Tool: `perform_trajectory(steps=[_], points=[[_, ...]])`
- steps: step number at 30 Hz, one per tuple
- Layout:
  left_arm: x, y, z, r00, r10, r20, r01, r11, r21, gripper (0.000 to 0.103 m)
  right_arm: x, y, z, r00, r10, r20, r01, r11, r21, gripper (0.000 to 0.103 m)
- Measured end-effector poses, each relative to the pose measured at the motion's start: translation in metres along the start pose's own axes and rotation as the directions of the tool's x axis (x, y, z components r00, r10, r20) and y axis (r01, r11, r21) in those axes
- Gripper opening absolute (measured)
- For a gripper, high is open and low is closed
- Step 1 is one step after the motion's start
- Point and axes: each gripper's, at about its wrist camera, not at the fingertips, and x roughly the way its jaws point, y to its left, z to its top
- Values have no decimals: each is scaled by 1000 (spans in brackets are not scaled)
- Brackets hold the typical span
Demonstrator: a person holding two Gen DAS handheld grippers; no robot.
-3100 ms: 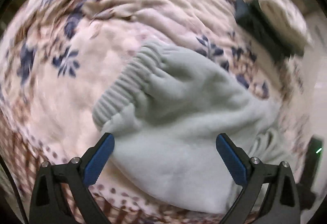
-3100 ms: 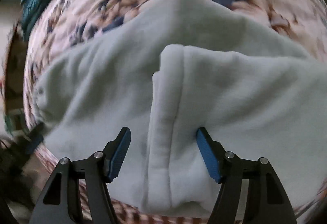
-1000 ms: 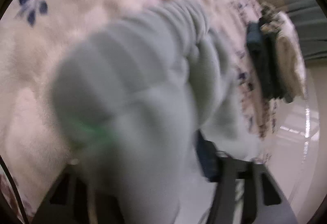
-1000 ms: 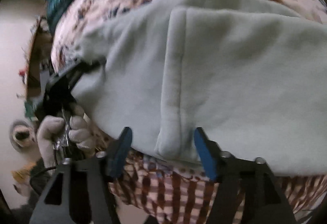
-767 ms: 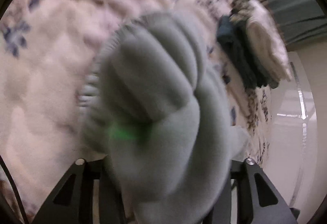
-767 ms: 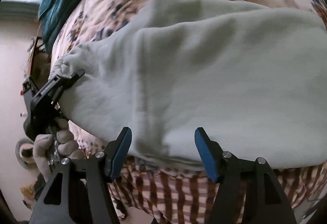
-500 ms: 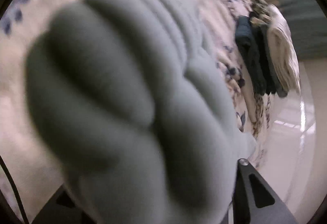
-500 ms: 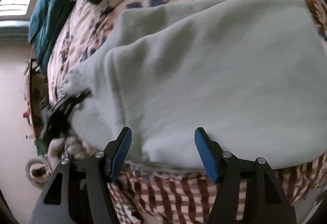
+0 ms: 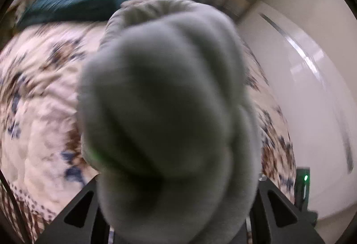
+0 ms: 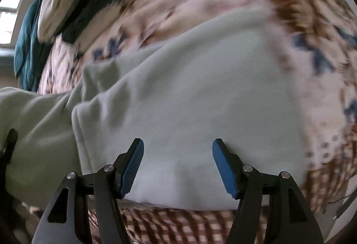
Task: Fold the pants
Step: 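Fold the cuffs over onto the pants with the left gripper while the right gripper grasps the waistband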
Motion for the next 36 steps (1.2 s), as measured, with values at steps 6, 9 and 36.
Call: perform_trajectory(steps=[6, 9, 36], points=[[76, -153, -67, 988, 16, -155, 24, 967, 252, 21, -46, -132, 11, 996, -85, 26, 78, 976, 201, 67], [114, -202, -120, 973, 49, -226, 40, 927, 374, 21, -59, -191, 15, 991, -132, 22, 122, 956, 268, 67], [58, -132, -69, 931, 273, -243, -235, 956, 175, 92, -48, -210, 41, 928, 342, -150, -319, 934, 160, 88]])
